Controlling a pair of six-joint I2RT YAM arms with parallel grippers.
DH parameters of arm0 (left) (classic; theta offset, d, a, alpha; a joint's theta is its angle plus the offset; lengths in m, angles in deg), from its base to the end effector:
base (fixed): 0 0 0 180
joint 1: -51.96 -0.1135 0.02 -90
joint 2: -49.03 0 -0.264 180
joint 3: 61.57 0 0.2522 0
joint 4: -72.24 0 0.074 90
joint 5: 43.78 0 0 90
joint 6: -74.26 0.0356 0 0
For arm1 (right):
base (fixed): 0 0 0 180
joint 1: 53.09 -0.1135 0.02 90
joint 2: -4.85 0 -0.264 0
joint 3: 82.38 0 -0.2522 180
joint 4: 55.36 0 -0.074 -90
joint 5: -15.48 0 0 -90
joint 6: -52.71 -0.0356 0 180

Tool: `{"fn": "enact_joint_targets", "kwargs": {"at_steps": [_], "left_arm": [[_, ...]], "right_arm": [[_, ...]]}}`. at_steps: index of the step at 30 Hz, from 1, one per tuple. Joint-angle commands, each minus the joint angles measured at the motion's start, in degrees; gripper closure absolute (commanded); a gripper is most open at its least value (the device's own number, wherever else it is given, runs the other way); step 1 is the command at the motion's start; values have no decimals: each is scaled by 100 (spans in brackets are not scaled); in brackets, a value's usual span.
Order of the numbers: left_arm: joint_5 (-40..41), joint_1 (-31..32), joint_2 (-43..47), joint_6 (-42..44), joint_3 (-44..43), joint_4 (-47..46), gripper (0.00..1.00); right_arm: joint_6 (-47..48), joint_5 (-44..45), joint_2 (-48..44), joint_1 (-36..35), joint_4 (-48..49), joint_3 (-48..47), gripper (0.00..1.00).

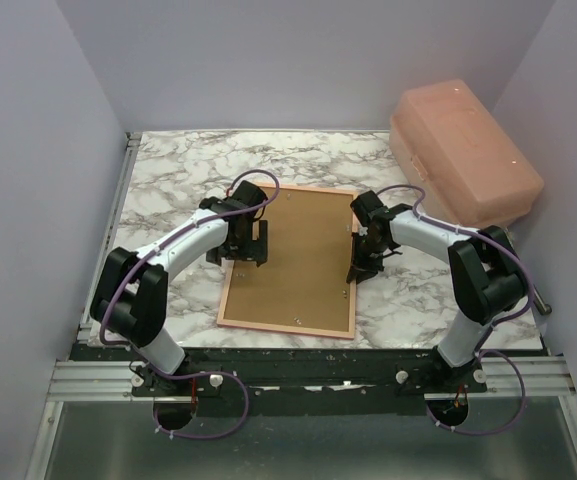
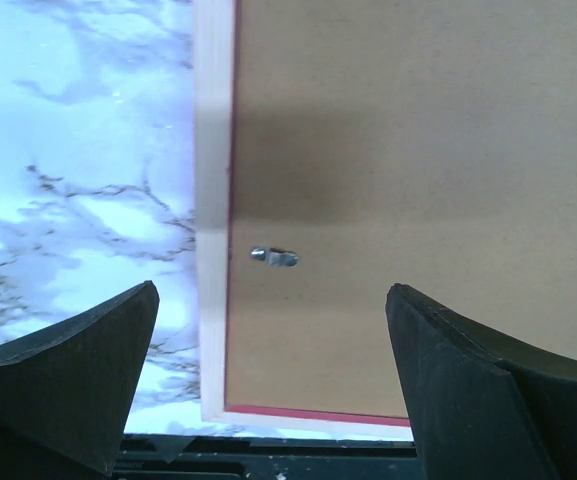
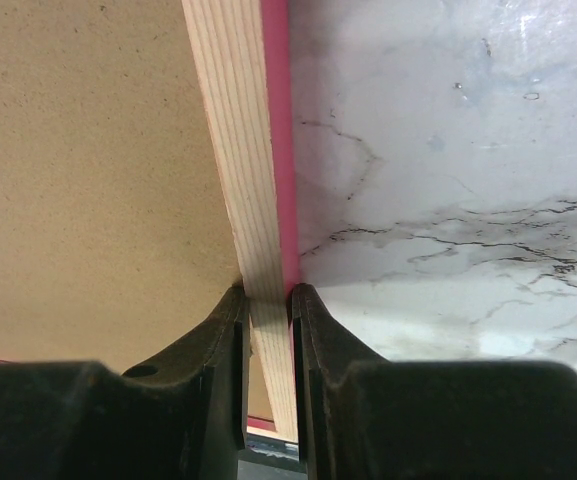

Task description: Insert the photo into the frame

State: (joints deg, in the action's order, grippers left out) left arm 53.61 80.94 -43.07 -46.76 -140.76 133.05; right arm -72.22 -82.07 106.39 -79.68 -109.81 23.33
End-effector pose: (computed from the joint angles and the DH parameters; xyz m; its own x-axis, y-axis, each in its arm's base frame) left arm 0.2700 -0.1443 0.2161 -0.9510 -0.0575 -0.3039 -0.0480 0.9981 -0.0387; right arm 0.2776 0.1442 0.1485 -0.9892 0.1396 -0.0439 0.1290 0.9734 0.1892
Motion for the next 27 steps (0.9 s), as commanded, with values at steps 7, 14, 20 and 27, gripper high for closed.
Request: {"fn": "enact_joint_targets", "kwargs": {"at_steps": [7, 14, 20, 27], "left_arm": [[48, -197, 540, 35, 66, 128, 1], [-1278, -793, 790, 26, 897, -836, 4], [-2142, -1206, 835, -61, 1692, -1551, 5], [-2735, -1227, 777, -240, 2387, -2202, 8]], "right_arm": [[211, 1705, 812, -30, 78, 474, 100], [380, 1211, 423, -37, 31, 182, 91], [112, 336, -92, -33, 270, 131, 57], [-142, -452, -374, 1, 693, 494, 34]]}}
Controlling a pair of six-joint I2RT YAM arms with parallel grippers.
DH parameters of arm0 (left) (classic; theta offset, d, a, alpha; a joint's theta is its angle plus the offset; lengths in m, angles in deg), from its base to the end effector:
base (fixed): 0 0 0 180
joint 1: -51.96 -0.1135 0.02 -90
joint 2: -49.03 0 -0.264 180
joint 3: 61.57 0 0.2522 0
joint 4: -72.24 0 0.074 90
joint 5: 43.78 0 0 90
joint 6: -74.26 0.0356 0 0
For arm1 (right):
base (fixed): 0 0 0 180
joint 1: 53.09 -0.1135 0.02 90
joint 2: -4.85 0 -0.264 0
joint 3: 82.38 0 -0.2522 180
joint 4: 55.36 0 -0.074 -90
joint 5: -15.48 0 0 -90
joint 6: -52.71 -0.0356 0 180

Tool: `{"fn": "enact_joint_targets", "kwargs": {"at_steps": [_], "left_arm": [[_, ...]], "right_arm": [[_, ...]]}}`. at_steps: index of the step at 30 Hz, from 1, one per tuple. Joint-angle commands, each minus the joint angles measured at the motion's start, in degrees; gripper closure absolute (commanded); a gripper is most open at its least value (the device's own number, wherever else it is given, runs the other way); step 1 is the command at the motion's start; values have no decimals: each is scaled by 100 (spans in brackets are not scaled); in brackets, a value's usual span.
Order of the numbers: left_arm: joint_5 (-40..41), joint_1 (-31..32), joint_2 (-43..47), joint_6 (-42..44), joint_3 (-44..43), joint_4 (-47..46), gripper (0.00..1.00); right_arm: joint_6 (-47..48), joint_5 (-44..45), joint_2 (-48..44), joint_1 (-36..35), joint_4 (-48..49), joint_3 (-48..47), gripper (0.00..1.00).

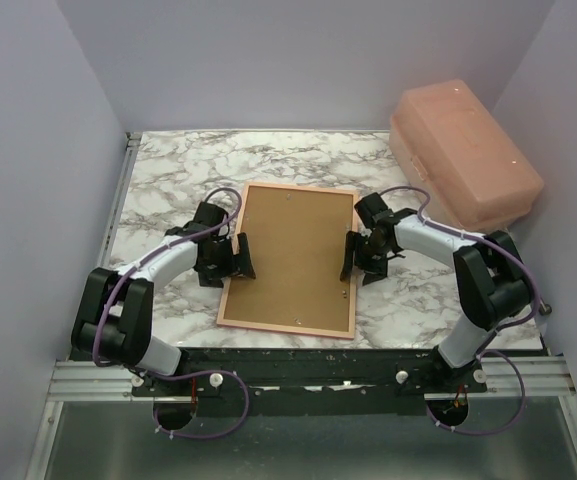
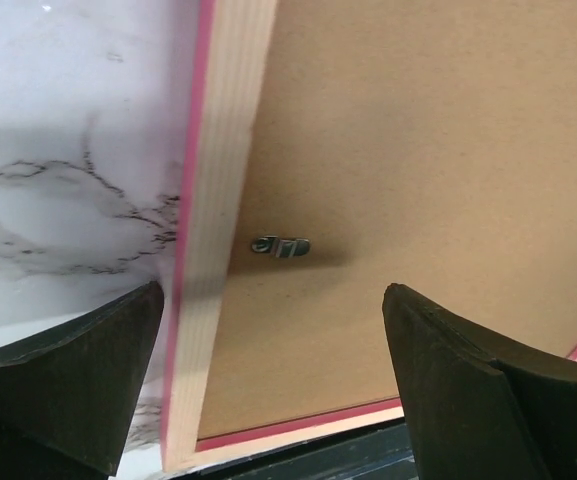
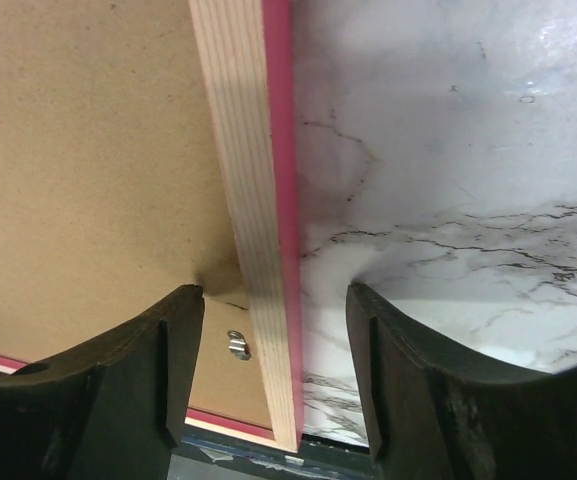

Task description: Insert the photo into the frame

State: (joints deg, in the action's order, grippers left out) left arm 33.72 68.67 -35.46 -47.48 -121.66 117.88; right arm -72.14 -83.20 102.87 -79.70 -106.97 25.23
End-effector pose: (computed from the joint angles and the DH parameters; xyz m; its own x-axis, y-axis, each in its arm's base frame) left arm 0.2482 -0.0826 0.1699 -0.9505 -0.2509 -0.1833 -0.1747 0.9193 -0.3526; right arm 0.2733 0.1429 0.1593 -0.9857 0.1380 -0.0971 0.1105 0.9627 0.2470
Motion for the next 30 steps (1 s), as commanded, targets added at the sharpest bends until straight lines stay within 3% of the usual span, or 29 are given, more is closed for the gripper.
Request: {"fn": "enact_joint_targets", "kwargs": {"at_steps": [1, 9, 15, 23, 27, 30], "left_arm": [[-842, -1, 69, -219, 580, -802, 8], [-1395, 98, 754, -649, 1532, -1404, 14], [-1306, 461, 1281, -921, 1921, -1382, 16], [-791, 1127, 1940, -1413, 2125, -1051, 17], [-359, 1150, 2219, -1519, 2150, -723, 7], [67, 1150, 2283, -1486, 1959, -404, 6]], "right_arm": [[-173, -457, -23, -1, 470, 364, 33], [-194, -664, -168, 4, 516, 566, 32], [-142, -510, -341, -2, 306, 653, 32], [-138, -250, -639, -1, 121, 956, 31], [-154, -106, -663, 0, 93, 988, 26], [-152, -74, -627, 0, 93, 958, 25]]}}
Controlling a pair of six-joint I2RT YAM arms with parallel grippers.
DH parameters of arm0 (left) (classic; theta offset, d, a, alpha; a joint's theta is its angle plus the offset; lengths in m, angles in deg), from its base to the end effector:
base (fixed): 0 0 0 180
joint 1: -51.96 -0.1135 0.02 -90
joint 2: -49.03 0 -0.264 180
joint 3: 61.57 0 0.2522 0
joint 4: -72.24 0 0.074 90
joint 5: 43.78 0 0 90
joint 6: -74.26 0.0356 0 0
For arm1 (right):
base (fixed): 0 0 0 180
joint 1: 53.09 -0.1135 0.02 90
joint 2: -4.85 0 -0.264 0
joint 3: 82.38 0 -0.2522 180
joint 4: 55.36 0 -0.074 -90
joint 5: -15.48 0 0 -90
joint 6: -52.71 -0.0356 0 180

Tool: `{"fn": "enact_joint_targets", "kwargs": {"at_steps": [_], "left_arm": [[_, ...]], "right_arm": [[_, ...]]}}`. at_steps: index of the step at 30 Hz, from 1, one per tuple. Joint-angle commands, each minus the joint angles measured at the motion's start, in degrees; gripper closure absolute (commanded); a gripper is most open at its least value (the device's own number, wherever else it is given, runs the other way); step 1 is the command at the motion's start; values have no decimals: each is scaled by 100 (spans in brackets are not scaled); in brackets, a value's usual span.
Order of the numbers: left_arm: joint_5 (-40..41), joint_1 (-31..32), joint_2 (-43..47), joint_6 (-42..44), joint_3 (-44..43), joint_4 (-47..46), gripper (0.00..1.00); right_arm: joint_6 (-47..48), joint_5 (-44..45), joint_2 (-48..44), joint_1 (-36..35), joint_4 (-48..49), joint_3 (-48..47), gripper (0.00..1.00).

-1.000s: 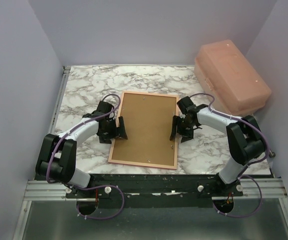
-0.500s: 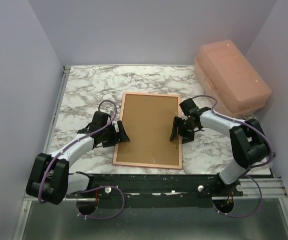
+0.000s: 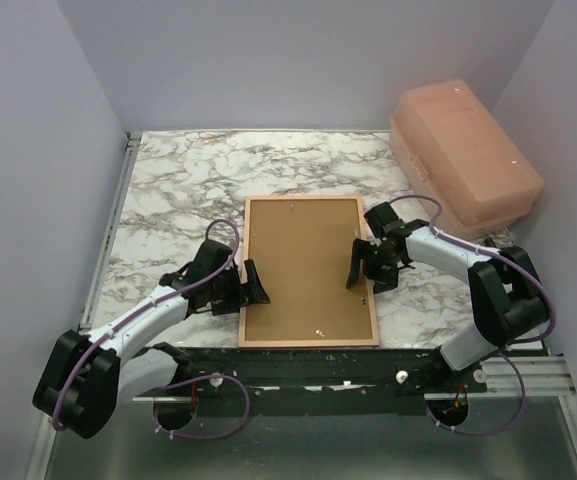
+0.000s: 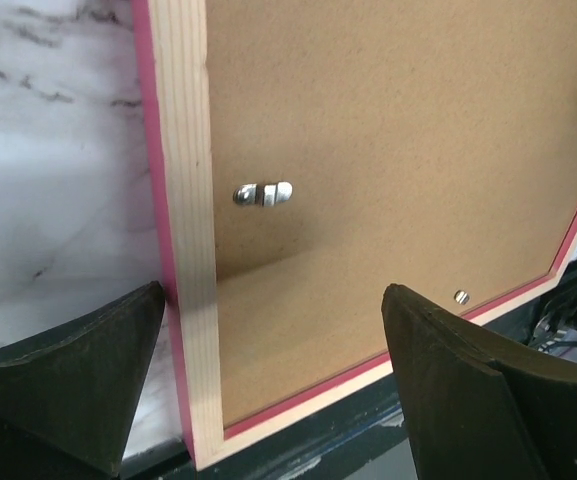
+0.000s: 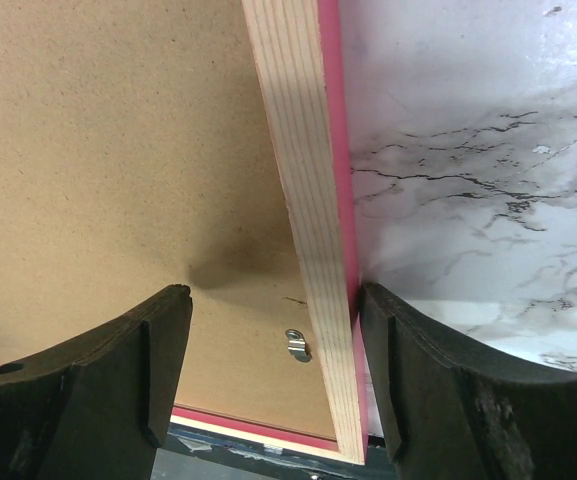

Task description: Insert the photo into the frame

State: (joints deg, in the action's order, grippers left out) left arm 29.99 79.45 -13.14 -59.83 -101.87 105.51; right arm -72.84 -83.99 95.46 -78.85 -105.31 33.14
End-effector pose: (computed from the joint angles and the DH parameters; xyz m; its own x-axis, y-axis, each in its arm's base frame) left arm 0.1663 -0.0977 0.1643 -0.9298 -0.2693 -0.2510 -0.0864 0.8223 -0.5624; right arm 0.2456 0.1250 0.1605 -0.9812 0.1633 -0.1029 0.1305 0.9540 0.2698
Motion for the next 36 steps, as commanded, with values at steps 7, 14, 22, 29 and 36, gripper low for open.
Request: {"fn": "enact_joint_targets", "kwargs": {"at_steps": [7, 14, 22, 29, 36], "left_arm": [[884, 76, -537, 51, -480, 1098, 10], [1065, 124, -981, 147, -706, 1021, 19], [1275, 346, -1541, 200, -1053, 1055, 25], [1263, 534, -1781, 116, -1099, 992, 26], [1254, 622, -1859, 103, -1125, 993, 26]], "right_arm": [[-15, 96, 141, -86, -193, 57, 25], [68, 384, 16, -85, -610, -14, 25], [83, 511, -209, -87, -963, 44, 26], [-113, 906, -338, -105, -1296, 88, 33], [-49, 863, -304, -272, -1281, -41, 43]]}}
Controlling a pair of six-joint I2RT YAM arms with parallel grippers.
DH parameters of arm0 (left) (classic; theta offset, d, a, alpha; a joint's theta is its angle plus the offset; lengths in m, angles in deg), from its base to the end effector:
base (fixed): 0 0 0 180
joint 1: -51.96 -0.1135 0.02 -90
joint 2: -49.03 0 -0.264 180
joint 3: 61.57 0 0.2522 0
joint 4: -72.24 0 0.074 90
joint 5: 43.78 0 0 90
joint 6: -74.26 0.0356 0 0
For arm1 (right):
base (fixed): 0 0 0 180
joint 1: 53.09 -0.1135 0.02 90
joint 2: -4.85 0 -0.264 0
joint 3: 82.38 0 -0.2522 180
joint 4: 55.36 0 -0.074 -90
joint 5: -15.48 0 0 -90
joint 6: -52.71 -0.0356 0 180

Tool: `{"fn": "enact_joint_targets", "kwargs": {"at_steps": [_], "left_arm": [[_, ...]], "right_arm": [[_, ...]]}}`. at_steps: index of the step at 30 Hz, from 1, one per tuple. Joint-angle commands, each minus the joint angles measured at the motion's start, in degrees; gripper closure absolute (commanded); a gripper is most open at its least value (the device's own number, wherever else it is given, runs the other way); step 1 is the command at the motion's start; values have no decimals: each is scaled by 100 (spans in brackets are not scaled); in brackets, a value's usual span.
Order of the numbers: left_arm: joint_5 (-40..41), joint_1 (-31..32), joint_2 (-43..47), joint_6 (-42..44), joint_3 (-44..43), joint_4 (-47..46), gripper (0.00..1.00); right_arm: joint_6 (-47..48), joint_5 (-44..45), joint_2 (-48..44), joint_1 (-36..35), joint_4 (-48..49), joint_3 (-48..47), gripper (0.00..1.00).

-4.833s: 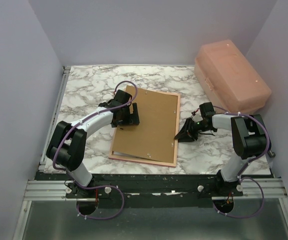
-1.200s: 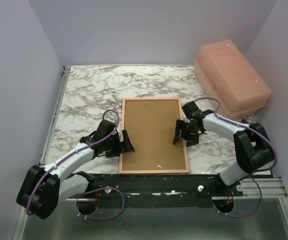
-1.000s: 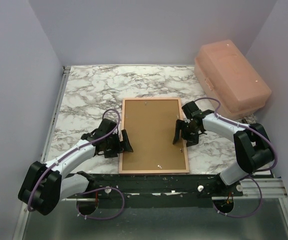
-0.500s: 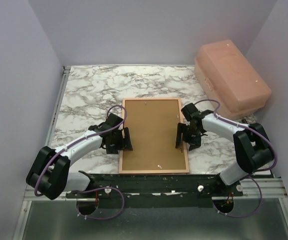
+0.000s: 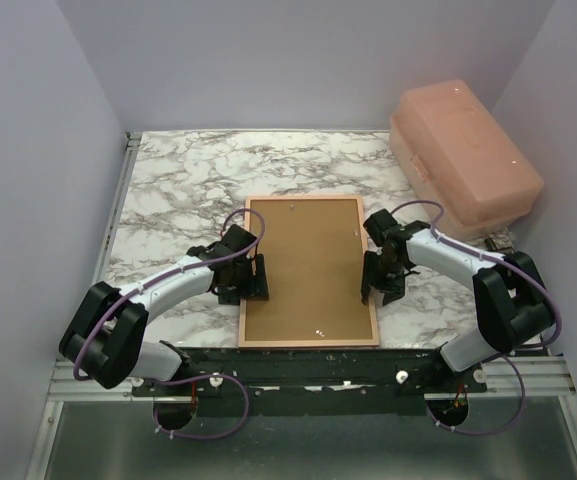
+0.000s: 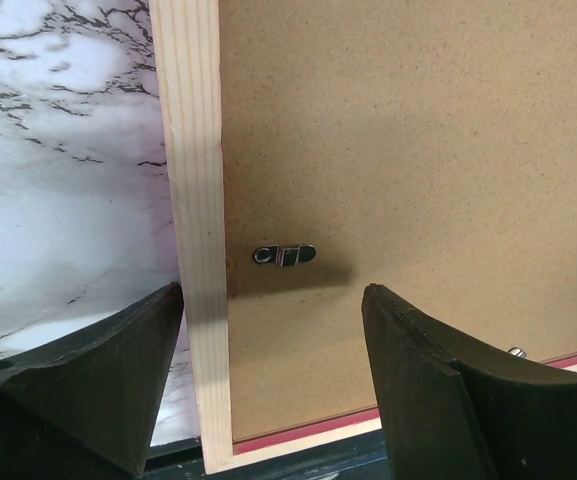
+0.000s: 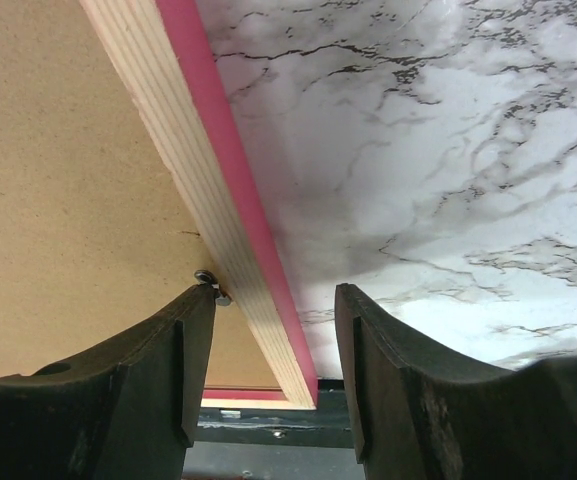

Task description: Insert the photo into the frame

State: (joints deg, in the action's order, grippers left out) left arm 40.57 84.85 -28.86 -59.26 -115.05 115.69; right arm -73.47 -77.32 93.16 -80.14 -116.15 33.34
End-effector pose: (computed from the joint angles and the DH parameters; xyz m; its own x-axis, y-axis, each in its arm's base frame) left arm 0.1959 -0.1308 0.1660 -0.9576 -0.1968 -0.2105 -0.1212 0.9377 -0.3256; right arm 0.2240 0.1164 0.1656 -0.9864 0.1584 -0.0442 0.1538 0.9838 0.0926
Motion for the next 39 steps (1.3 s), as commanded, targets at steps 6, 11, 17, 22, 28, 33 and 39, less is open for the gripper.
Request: {"fn": "enact_joint_targets", "kwargs": {"at_steps": [6, 11, 17, 22, 28, 33, 39], "left_arm": [[196, 108, -341, 38, 184, -29, 26], [205, 148, -370, 33, 200, -18, 27], [214, 191, -388, 13, 209, -18, 27], [222, 252, -407, 11, 161, -17, 27], [265, 315, -447, 20, 136, 12, 27], [395, 314, -331, 21, 174, 108, 24], [685, 315, -9, 81, 129, 328, 15]], "right_arm": [[20, 158, 103, -316, -76, -111, 42], [27, 165, 198, -325, 8, -80, 42], [13, 532, 228, -321, 58, -20, 58], [-16, 997, 221, -326, 123, 19, 89], [-45, 1142, 130, -327, 155, 25, 100], [-95, 980, -113, -325, 92, -58, 80], [-196, 542, -361, -318, 124, -211, 44]]}}
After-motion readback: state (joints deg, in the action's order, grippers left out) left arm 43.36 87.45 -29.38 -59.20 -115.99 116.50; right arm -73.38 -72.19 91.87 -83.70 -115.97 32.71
